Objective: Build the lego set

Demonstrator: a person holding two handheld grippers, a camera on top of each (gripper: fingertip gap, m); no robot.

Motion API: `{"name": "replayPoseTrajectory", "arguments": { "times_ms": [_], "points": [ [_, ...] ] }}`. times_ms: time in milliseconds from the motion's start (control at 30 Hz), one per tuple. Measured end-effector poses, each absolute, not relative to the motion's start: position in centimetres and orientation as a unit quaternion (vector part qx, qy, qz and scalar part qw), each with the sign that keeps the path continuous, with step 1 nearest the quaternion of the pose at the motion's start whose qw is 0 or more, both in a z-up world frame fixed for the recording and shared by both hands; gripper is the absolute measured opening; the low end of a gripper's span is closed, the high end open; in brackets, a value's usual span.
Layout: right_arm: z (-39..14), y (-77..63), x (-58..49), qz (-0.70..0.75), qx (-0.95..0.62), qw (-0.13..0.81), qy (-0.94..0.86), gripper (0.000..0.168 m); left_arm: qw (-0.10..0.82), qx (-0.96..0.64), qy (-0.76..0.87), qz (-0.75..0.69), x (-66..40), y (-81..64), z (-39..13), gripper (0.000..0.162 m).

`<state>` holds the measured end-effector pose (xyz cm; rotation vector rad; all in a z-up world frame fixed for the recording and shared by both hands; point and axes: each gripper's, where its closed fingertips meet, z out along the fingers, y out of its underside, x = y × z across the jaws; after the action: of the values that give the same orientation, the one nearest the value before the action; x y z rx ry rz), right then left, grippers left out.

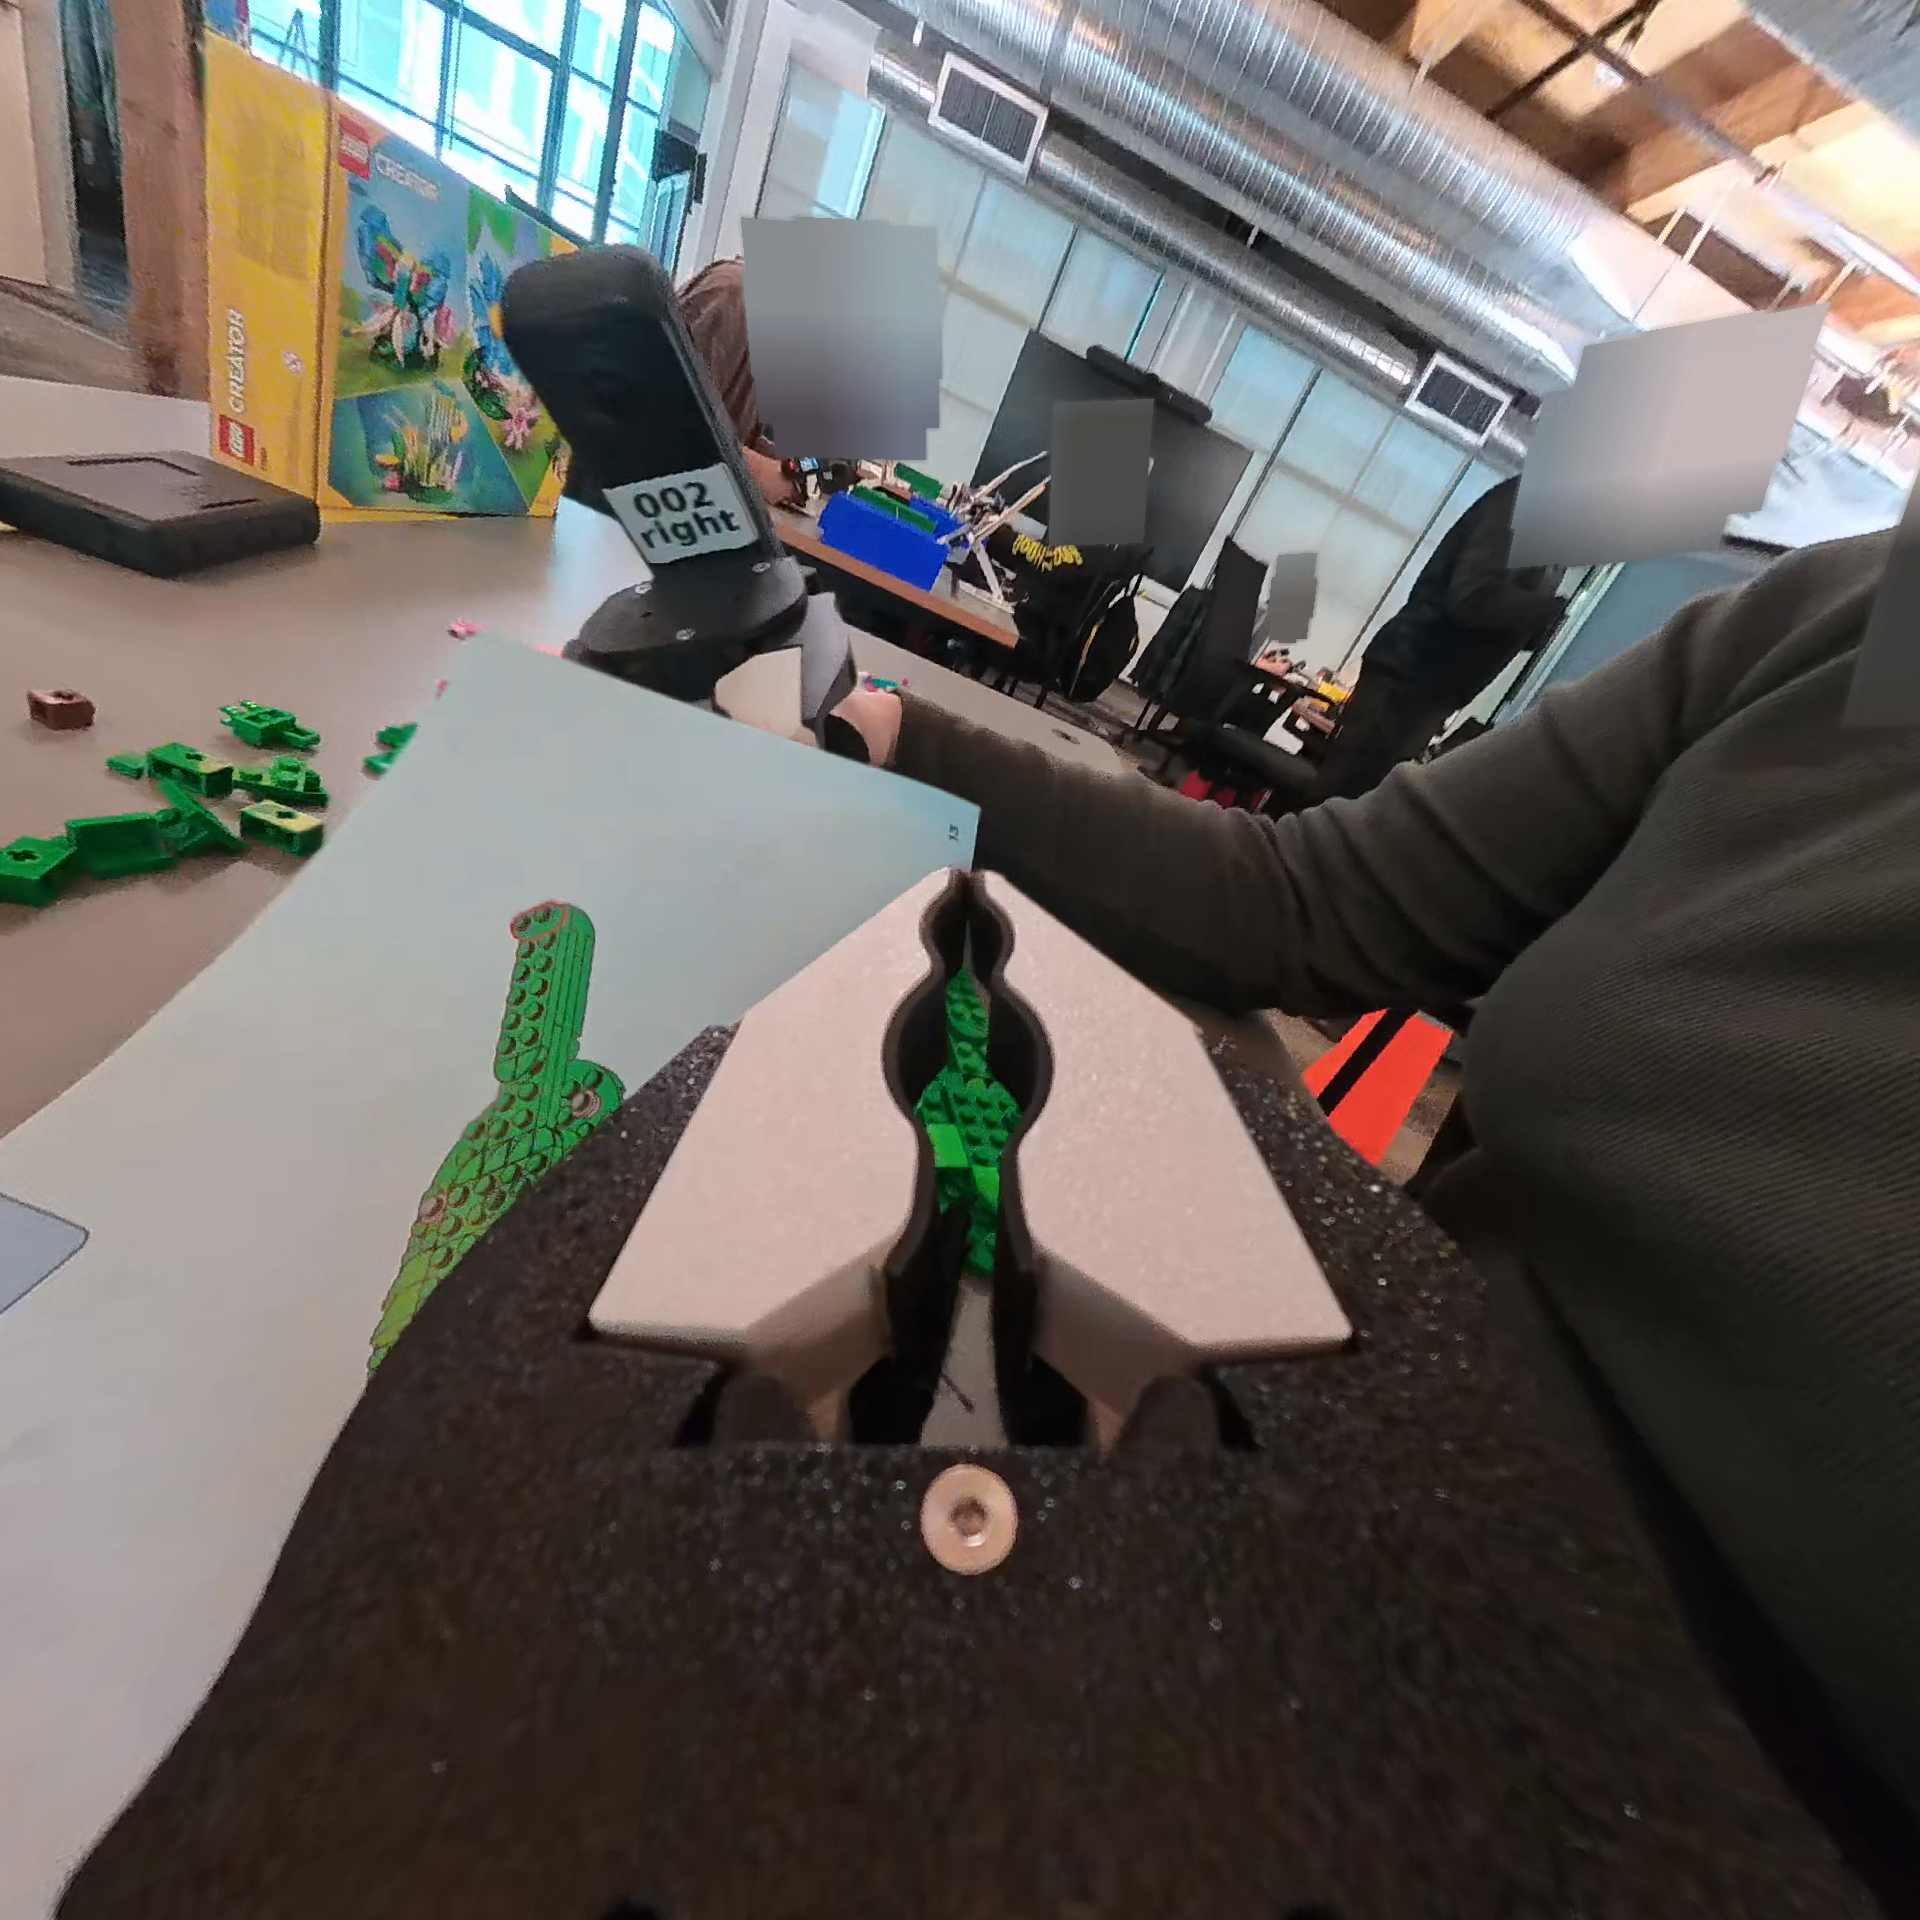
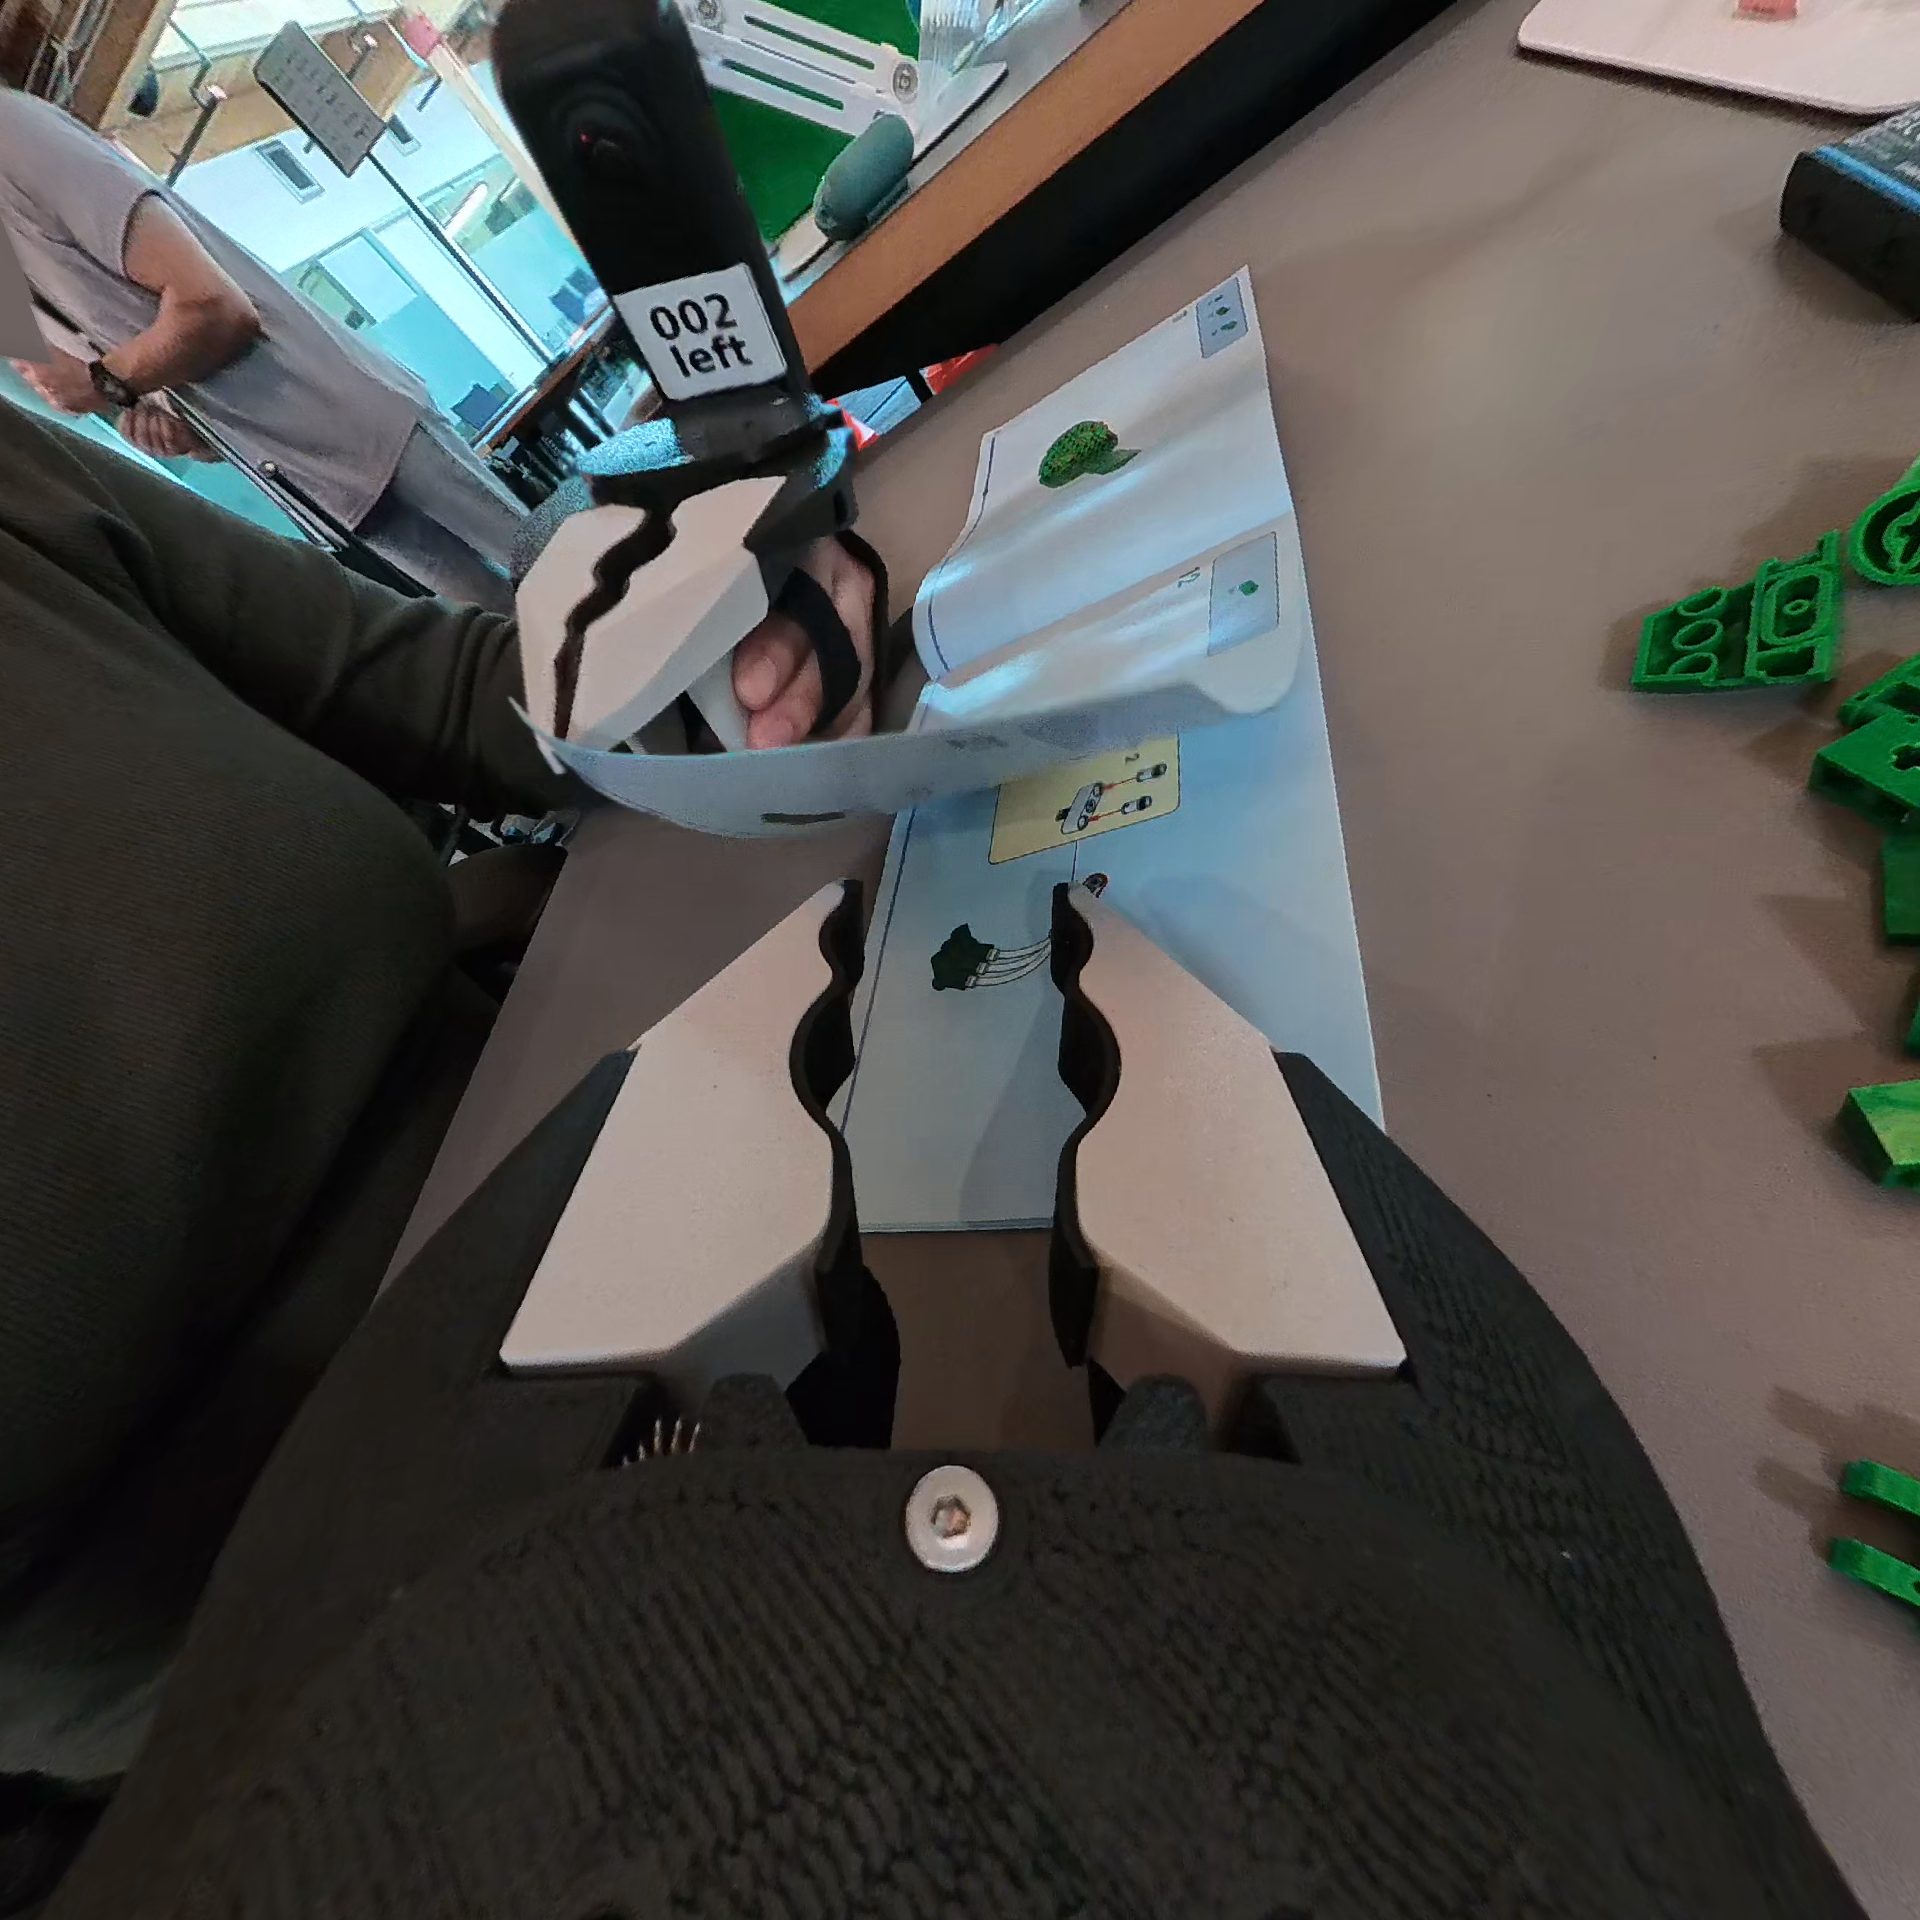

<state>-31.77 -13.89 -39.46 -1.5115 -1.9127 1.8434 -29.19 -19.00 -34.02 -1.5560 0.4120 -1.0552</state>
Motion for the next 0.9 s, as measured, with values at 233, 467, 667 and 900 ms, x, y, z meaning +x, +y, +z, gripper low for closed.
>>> {"name": "replayPoseTrajectory", "arguments": {
  "times_ms": [233,467,667,900],
  "points": [
    [-39.46,-13.91,-31.76,0.603,-0.494,0.042,-0.626,0.035,0.558,-0.647,0.162,-0.494,-29.06,-19.4,-33.63,0.0],
    [-39.45,-13.93,-31.75,0.602,-0.494,0.042,-0.626,0.035,0.549,-0.641,0.156,-0.512,-28.97,-19.53,-33.56,0.0],
    [-39.46,-13.94,-31.75,0.601,-0.494,0.043,-0.627,0.035,0.532,-0.637,0.137,-0.54,-29.08,-19.52,-33.62,0.0],
    [-39.44,-13.95,-31.75,0.601,-0.493,0.043,-0.627,0.035,0.524,-0.633,0.133,-0.555,-29.03,-19.65,-33.61,0.0]
  ]
}}
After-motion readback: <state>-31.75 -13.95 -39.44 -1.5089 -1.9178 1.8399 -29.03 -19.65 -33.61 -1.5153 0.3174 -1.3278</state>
